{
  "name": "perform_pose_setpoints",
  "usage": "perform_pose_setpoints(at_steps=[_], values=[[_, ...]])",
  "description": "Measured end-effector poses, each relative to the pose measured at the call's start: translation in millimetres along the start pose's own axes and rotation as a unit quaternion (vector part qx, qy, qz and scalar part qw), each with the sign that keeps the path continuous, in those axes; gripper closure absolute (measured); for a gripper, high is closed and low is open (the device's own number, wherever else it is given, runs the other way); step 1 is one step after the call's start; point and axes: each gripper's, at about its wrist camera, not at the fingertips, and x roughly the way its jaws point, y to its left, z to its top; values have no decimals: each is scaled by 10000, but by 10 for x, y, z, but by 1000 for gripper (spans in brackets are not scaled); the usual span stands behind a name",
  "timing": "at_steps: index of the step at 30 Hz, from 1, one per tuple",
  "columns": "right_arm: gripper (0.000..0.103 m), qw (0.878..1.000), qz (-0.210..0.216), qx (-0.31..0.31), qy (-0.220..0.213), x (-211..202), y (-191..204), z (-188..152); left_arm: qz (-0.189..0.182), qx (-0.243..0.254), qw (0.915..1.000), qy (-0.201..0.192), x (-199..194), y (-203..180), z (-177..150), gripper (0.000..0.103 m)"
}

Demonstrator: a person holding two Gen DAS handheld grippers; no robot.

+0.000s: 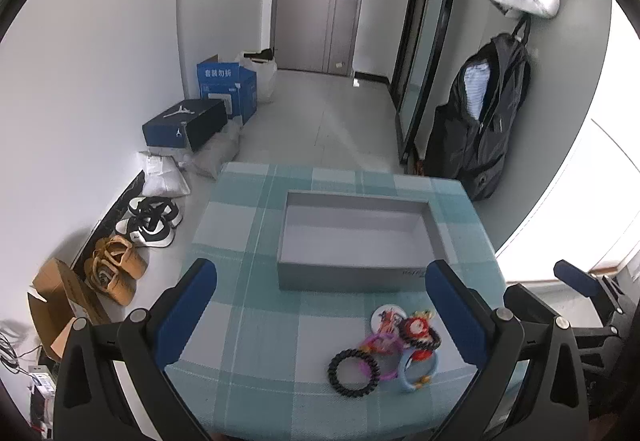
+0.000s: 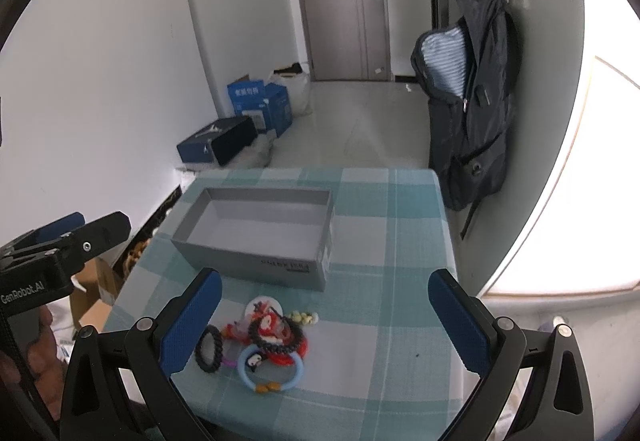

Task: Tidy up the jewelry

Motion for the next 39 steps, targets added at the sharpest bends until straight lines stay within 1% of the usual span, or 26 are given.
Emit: perform_pose_setpoints(at_steps=[3, 9, 13, 15, 17, 19, 23, 25, 27, 29, 33, 37, 39], values=[[0, 9997, 114, 32, 221, 103, -11, -40, -8, 11, 9998, 192, 72, 40, -46, 1], [0, 9947, 525, 219, 857, 406, -31, -168, -89, -58, 9975, 696, 245, 160, -128, 1], [1, 9864, 865, 430, 1329, 645, -32, -255, -174, -86, 9944, 1034, 367, 221, -181, 1], [3, 9805, 1102, 449, 1567, 748, 17, -301, -232, -120, 9921, 1228, 443, 257, -210, 1], [3, 9773, 1169, 401, 1721, 828, 76, -337, -241, -158, 9898, 1396, 497, 292, -237, 1], [3, 9752, 1140, 345, 1864, 908, 134, -369, -259, -187, 9877, 1529, 543, 312, -256, 1], [13, 9705, 1191, 431, 2050, 1034, 156, -363, -279, -168, 9855, 1666, 586, 324, -265, 1], [15, 9700, 1152, 437, 2098, 1071, 173, -357, -255, -130, 9851, 1698, 604, 325, -267, 1], [20, 9690, 1130, 479, 2146, 1101, 174, -349, -251, -136, 9843, 1742, 611, 331, -276, 1], [27, 9675, 1111, 512, 2213, 1146, 164, -342, -237, -135, 9838, 1773, 628, 343, -281, 1], [35, 9659, 1044, 500, 2316, 1202, 173, -354, -224, -129, 9827, 1832, 644, 343, -299, 1], [46, 9665, 1048, 433, 2302, 1199, 213, -329, -214, -90, 9828, 1832, 656, 353, -295, 1], [49, 9664, 1090, 431, 2289, 1182, 214, -323, -199, -73, 9827, 1838, 659, 350, -301, 1]])
